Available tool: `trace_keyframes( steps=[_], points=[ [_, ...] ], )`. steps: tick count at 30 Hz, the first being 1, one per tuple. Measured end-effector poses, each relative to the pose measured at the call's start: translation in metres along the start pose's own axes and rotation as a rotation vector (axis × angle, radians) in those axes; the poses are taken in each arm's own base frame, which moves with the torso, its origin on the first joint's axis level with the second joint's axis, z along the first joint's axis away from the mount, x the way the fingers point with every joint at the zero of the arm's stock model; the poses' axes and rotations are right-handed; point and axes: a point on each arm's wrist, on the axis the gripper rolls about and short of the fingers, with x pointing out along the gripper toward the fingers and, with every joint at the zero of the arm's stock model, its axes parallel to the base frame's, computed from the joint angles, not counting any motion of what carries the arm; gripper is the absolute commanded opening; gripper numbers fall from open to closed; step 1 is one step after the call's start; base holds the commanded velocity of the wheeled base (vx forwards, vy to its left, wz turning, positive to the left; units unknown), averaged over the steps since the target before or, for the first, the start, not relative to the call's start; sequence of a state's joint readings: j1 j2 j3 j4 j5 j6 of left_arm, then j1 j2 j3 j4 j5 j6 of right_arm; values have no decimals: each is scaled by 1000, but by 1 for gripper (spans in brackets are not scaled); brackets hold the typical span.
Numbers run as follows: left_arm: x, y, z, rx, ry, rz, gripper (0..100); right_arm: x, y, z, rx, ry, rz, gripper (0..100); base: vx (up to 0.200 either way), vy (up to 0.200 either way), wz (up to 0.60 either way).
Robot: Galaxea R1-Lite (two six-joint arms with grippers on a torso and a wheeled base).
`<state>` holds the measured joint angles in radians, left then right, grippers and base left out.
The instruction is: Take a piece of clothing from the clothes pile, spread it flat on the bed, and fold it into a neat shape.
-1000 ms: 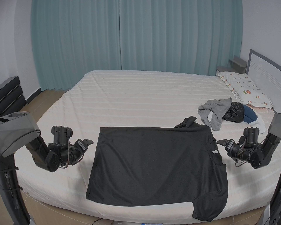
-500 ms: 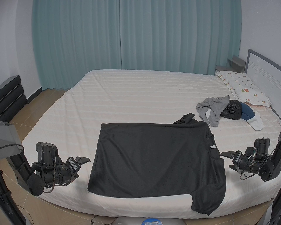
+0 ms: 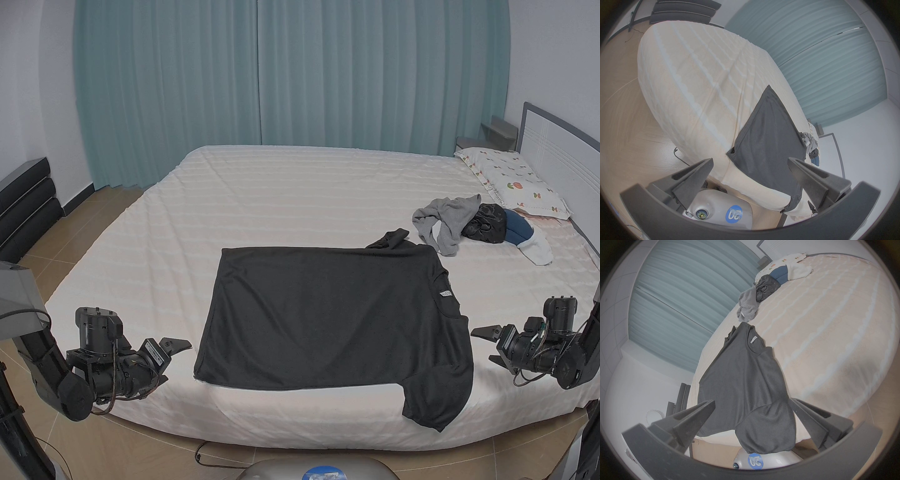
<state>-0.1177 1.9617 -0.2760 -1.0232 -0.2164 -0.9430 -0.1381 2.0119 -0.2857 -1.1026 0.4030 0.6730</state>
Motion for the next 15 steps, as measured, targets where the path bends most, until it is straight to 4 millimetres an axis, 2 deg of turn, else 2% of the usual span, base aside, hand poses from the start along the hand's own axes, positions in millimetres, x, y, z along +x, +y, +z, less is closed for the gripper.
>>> trace_keyframes(
  steps=[9,15],
  points=[
    [1,0,-1,0,7,4,100,2,-1,-5,-9,22,-5,100,0,-200,0],
    [4,4,-3,6,20,14,100,4,-3,-6,-5,30,-13,100,0,0,0]
  ],
)
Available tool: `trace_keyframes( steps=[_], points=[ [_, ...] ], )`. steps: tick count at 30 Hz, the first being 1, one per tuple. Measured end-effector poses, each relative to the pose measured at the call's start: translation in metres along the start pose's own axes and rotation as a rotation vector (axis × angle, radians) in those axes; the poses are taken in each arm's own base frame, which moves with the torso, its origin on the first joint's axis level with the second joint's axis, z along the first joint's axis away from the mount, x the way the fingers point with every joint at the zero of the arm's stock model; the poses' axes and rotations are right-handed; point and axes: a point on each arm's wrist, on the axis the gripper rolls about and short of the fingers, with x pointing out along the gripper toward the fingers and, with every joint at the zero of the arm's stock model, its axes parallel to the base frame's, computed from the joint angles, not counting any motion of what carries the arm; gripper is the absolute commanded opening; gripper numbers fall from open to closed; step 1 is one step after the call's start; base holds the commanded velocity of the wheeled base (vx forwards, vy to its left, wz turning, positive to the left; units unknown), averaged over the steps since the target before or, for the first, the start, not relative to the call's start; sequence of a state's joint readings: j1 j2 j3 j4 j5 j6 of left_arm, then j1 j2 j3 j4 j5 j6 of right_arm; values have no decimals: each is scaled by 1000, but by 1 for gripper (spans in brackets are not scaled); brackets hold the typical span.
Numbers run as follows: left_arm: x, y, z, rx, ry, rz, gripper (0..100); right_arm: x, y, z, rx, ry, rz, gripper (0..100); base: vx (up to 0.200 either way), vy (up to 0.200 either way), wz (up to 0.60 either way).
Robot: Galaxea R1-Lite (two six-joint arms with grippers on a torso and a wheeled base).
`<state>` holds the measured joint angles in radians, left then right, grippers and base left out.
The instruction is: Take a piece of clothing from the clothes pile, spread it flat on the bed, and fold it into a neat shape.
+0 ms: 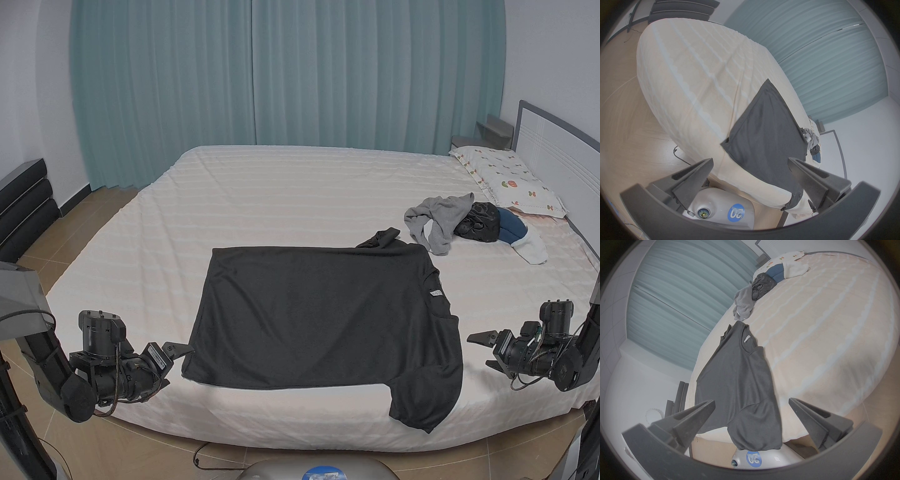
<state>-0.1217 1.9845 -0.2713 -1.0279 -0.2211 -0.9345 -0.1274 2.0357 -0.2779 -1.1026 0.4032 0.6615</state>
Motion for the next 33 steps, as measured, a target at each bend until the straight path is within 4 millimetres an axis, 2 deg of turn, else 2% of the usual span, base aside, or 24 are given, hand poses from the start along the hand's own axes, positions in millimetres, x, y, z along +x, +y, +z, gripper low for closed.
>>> trace_keyframes(
  steps=[22,33],
  points=[
    [36,30,6,187,-30,41,100,6,-2,-5,4,30,-7,100,0,0,0],
    [44,42,27,230,47,-1,100,8,-3,-6,7,37,-8,100,0,0,0]
  ],
)
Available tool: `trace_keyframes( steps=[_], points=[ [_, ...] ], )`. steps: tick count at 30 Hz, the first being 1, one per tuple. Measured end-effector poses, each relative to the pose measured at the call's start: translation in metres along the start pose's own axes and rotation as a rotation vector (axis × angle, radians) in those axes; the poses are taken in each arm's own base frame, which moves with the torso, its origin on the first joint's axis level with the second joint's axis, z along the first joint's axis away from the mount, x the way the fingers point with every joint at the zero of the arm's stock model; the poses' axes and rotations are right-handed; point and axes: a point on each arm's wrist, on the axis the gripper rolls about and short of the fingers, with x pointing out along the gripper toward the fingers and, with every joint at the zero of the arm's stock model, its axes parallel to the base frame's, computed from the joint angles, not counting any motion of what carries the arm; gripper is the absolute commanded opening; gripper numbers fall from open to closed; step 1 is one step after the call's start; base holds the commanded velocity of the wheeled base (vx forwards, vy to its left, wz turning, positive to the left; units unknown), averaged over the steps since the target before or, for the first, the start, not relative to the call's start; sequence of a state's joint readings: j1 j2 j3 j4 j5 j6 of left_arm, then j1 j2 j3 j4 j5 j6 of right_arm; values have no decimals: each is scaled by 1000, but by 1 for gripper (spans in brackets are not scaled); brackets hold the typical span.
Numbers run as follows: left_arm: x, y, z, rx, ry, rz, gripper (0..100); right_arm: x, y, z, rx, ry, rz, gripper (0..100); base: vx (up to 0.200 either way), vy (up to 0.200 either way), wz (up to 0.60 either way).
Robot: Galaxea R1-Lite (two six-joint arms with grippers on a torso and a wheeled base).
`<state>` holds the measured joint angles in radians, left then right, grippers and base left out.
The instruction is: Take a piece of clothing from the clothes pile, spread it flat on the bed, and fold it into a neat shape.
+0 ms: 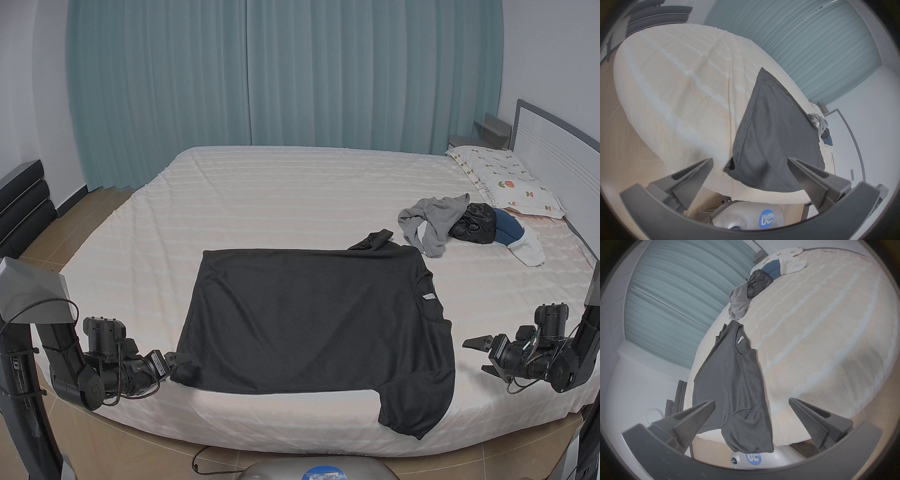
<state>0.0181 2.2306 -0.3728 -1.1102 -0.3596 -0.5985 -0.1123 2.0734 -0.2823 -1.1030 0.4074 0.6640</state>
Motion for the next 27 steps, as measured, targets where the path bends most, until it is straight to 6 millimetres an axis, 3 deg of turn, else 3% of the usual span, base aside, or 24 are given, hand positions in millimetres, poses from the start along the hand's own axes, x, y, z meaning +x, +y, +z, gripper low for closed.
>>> trace_keyframes(
  steps=[10,25,26,27],
  points=[
    [8,1,11,106,40,-63,100,1,-1,-1,2,5,-4,100,0,0,0],
    [19,-1,5,166,77,-38,100,4,-2,-4,1,21,-11,100,0,0,0],
    [20,-1,5,163,81,-33,0,4,-2,-4,0,23,-11,100,0,0,0],
    [20,-1,5,162,79,-31,0,5,-2,-5,0,23,-11,100,0,0,0]
  ],
)
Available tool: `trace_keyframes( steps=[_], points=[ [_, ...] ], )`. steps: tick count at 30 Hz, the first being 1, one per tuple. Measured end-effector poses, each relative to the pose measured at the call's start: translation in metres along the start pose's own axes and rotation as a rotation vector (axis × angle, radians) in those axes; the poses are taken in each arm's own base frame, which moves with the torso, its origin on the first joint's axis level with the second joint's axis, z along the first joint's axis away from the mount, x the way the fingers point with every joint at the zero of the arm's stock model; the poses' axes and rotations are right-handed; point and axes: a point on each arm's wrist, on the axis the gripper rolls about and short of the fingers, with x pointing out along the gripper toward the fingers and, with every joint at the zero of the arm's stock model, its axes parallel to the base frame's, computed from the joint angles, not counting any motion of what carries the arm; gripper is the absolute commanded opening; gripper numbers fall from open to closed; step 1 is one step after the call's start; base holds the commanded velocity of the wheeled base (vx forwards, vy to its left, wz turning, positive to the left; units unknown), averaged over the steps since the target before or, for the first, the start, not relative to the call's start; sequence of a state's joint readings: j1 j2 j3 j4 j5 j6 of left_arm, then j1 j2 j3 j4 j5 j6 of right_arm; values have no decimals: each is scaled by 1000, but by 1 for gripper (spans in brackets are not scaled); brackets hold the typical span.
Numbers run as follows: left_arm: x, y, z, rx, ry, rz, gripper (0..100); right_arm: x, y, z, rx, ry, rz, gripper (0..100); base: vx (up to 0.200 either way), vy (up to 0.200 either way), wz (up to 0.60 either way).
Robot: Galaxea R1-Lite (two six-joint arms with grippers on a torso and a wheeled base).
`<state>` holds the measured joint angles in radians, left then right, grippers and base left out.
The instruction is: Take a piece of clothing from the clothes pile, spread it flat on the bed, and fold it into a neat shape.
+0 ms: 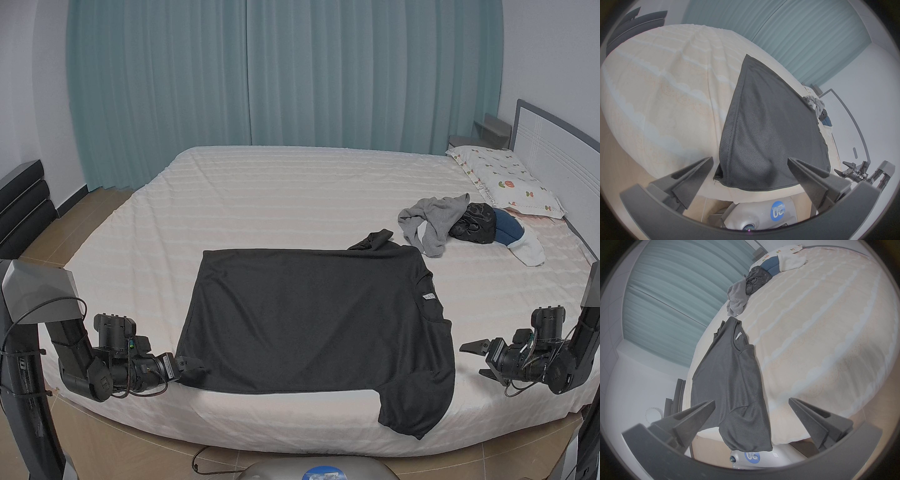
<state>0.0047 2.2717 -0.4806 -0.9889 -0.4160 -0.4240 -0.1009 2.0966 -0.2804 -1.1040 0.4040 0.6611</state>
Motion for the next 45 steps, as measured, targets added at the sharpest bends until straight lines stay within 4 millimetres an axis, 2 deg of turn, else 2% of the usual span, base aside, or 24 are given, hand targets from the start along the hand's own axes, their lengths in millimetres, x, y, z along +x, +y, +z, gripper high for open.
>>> trace_keyframes(
  steps=[13,25,35,45],
  points=[
    [-8,11,-5,-35,-13,87,0,1,-1,-1,-1,6,-6,100,0,0,0],
    [-18,7,-10,-34,-12,87,0,6,7,-15,-62,46,13,100,0,0,0],
    [-20,7,-12,-31,-7,92,0,18,7,-18,-117,24,10,100,0,0,0],
    [-20,9,-12,-35,-7,96,0,48,19,-15,-160,75,7,100,0,0,0]
  ],
)
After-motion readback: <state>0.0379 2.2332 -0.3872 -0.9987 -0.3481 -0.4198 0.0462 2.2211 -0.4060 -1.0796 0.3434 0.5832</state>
